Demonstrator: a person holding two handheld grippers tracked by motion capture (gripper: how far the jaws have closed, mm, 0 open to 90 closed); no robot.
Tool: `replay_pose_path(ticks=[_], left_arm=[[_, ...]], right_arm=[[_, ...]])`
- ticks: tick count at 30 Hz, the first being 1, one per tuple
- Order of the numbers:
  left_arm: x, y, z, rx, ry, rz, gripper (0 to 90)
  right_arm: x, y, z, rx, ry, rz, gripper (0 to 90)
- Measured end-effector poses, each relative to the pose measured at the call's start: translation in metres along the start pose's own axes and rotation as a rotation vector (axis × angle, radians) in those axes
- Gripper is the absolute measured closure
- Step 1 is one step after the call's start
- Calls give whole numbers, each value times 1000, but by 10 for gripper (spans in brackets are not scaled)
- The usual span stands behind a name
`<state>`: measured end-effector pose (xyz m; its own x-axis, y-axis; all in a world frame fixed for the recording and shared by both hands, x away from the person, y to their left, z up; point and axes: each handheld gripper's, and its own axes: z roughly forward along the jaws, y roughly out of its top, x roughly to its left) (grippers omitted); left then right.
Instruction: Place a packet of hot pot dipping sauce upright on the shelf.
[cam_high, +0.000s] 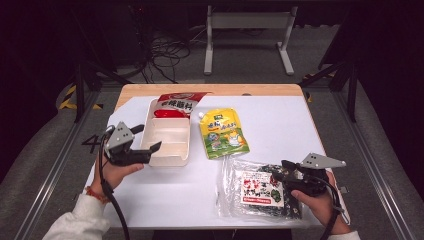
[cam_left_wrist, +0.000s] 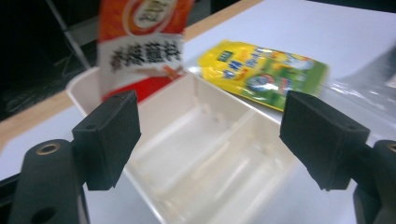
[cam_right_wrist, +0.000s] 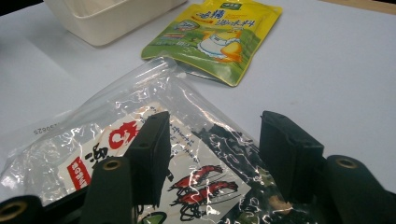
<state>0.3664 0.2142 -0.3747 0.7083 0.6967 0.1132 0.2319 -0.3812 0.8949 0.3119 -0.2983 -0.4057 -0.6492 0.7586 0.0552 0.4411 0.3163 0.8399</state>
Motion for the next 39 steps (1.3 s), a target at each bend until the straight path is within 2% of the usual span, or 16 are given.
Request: replay_pose_path(ticks=[2, 5, 7, 8, 11, 13, 14, 16, 19, 23, 29, 34, 37, 38, 39], left_arm=[[-12, -8, -7, 4, -19, 14, 196], [-30, -22, -14, 8, -57, 14, 192], [-42, -35, -16, 34, -91, 11, 188], [-42, -35, -16, 34, -91, 11, 182], [-54, -51, -16, 78, -116, 38, 179], [-60, -64, -13, 97, -101, 50, 174], [-62, -68, -11, 101, -93, 48, 176], [-63, -76, -4, 141, -69, 84, 177], [-58, -81, 4, 160, -96, 53, 167], [-53, -81, 3, 149, -111, 27, 140], [-51, -87, 5, 180, -106, 35, 140], [-52, -87, 5, 175, -130, 27, 140], [-56, -86, 5, 176, -204, -13, 140], [-60, -85, 5, 177, -231, -32, 142], [-67, -81, 6, 177, -284, -54, 157]], right_arm=[[0, 1, 1, 5, -1, -5, 450], [1, 2, 2, 9, 5, -20, 461], [2, 2, 4, 13, 5, -27, 461], [2, 2, 4, 13, 5, -27, 461], [3, 4, 8, 18, 4, -17, 450], [5, 7, 11, 15, 11, -27, 446], [6, 7, 13, 18, 13, -32, 441], [7, 8, 15, 18, 19, -34, 444], [10, 11, 19, 15, 25, -30, 449], [16, 15, 25, 14, 41, -39, 448], [20, 22, 33, 18, 46, -57, 452], [23, 26, 36, 35, 44, -80, 459], [18, 26, 34, 75, 10, -112, 421], [16, 24, 33, 87, -14, -120, 406], [9, 19, 28, 110, -53, -115, 404]])
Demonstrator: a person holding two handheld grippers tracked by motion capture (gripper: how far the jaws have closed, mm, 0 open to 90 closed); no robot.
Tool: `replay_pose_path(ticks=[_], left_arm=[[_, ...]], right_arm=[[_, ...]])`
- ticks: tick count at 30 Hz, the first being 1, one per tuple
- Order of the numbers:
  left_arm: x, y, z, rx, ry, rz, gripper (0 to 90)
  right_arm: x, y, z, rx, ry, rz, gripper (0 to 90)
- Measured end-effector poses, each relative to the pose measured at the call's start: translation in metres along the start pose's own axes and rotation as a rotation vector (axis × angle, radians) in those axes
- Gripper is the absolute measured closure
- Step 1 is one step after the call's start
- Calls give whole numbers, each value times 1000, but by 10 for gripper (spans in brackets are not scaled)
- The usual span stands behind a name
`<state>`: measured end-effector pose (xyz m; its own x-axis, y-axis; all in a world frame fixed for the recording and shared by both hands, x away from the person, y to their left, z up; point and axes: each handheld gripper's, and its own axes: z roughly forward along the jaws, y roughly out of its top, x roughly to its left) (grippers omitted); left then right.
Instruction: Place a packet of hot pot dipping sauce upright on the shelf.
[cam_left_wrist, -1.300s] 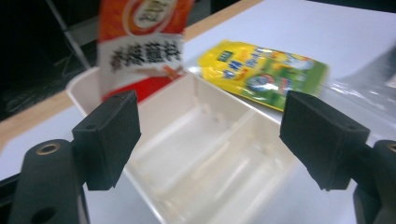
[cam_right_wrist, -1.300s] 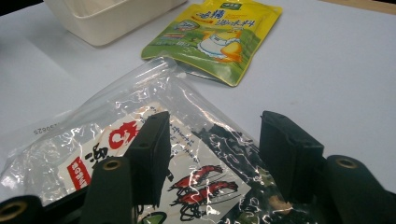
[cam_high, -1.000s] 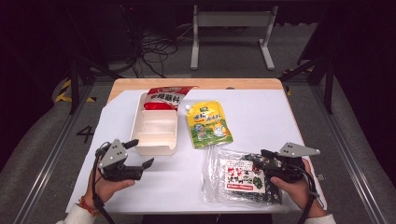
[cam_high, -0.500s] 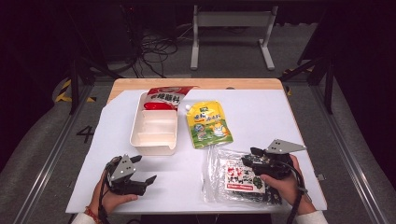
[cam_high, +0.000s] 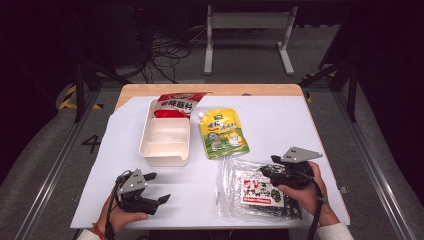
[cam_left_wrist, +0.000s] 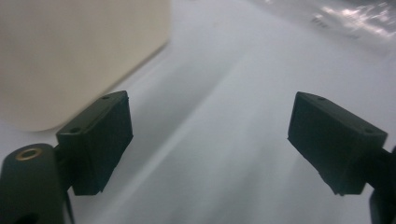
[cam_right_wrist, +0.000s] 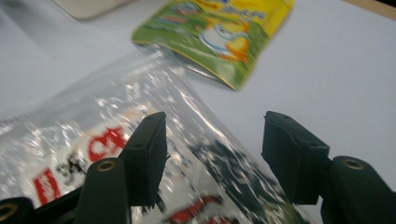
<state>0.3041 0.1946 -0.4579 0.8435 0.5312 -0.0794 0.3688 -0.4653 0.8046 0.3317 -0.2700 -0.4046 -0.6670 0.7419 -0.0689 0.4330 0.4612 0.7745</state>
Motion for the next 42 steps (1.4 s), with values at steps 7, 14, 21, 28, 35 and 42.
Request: replay_pose_path(ticks=[7, 14, 21, 28, 35, 42], left_arm=[[-34, 12, 18, 55, -85, 75, 267], [-61, 25, 50, 111, -203, 99, 315], [-67, 35, 70, 135, -255, 120, 305], [-70, 41, 84, 139, -294, 118, 284], [-74, 48, 94, 137, -330, 102, 239], [-78, 58, 108, 123, -362, 74, 228]], right_arm=[[-20, -29, -27, 17, -27, 69, 677], [-20, -46, -44, 63, -58, 114, 653], [-13, -67, -61, 124, -58, 101, 819], [-4, -78, -60, 183, -36, 94, 839], [-6, -85, -60, 173, 13, 122, 886], [-7, -87, -53, 164, 58, 146, 900]])
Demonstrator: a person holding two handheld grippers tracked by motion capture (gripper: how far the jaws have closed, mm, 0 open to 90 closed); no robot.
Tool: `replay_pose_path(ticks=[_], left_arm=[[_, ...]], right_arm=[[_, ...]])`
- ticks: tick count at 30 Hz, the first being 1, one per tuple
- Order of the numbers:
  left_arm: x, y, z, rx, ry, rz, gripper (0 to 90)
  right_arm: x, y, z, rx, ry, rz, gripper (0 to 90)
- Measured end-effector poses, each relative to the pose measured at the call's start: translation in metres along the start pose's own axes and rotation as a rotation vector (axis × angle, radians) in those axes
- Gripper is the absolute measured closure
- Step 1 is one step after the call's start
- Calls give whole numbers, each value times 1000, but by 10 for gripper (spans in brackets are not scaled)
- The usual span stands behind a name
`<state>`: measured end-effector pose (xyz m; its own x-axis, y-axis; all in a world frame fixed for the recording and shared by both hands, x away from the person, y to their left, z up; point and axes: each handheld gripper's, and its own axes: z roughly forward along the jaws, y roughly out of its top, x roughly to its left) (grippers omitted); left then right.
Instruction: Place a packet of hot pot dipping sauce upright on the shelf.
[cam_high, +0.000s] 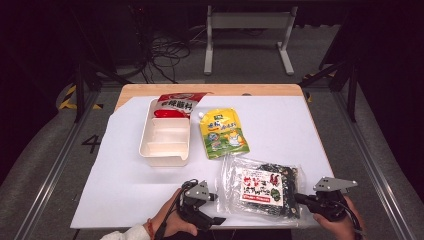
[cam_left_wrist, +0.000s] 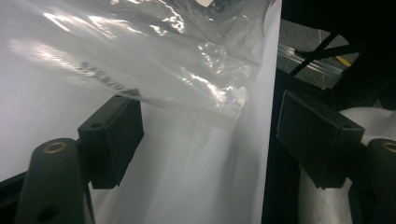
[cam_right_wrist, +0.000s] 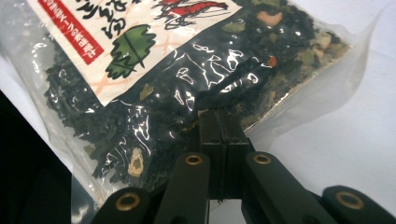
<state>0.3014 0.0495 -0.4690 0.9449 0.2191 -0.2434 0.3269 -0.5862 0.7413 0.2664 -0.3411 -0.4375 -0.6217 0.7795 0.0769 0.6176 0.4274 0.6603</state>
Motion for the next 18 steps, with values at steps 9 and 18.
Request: replay_pose_path(ticks=[9, 18], left_arm=[[9, 13, 6, -93, -23, -76, 213], [21, 34, 15, -258, 1, -164, 231]], right_arm=[[2, 4, 6, 8, 26, -28, 900], [11, 14, 16, 23, 26, -96, 900]])
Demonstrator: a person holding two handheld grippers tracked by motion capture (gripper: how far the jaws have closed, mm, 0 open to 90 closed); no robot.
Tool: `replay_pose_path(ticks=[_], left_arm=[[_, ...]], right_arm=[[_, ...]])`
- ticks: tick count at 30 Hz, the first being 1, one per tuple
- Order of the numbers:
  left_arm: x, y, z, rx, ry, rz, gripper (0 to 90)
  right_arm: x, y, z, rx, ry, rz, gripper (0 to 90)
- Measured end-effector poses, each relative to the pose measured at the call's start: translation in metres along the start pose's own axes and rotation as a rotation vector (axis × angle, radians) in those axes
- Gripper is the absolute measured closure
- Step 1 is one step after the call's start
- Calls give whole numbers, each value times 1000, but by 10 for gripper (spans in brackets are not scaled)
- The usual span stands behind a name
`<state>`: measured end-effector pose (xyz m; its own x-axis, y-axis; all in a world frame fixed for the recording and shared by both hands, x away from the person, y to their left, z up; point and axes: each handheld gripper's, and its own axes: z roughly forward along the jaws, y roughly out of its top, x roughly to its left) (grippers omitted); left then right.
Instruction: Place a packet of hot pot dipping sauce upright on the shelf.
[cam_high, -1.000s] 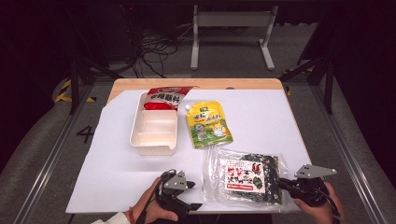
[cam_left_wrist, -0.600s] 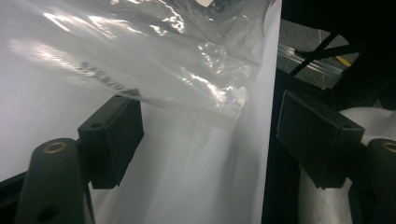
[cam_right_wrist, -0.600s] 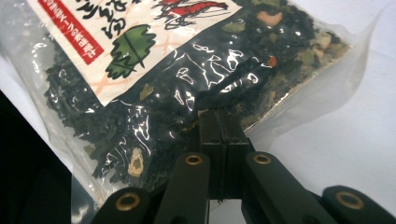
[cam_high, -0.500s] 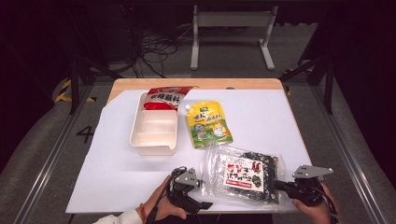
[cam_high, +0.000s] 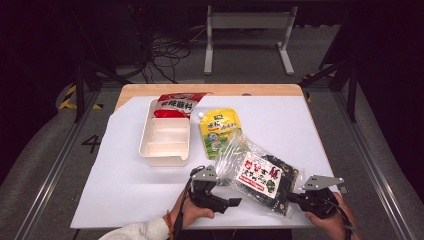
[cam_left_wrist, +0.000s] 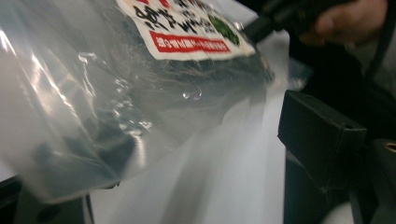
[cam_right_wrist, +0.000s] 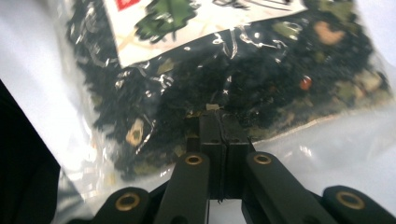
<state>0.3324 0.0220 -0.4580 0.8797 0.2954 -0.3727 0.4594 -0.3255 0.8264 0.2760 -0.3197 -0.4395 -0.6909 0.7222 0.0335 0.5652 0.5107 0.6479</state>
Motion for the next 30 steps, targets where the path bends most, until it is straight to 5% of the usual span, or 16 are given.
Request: replay_pose_path(ticks=[5, 8, 12, 13, 14, 20, 22, 24, 30], left_arm=[[15, 10, 15, -62, 52, -108, 252], [25, 14, 30, -65, 17, -161, 319], [29, 21, 35, -73, -1, -158, 382], [33, 25, 35, -104, -25, -163, 518], [33, 25, 35, -104, -25, -163, 552], [30, 37, 23, -119, -62, -77, 684], [29, 38, 19, -126, -61, -70, 724], [23, 45, 0, -165, -78, -20, 766], [18, 51, -22, -190, -73, 52, 799]], right_arm=[[4, 5, 6, -8, 1, -15, 900], [9, 9, 10, -7, -6, -38, 900], [9, 10, 11, -10, 1, -49, 900], [9, 9, 12, -14, 9, -47, 900], [9, 9, 12, -14, 9, -47, 900], [17, 7, 15, -16, 29, -93, 823], [23, 5, 16, -45, 64, -140, 763], [30, 1, 15, -59, 105, -177, 707], [24, 0, 4, -135, 85, -138, 622]])
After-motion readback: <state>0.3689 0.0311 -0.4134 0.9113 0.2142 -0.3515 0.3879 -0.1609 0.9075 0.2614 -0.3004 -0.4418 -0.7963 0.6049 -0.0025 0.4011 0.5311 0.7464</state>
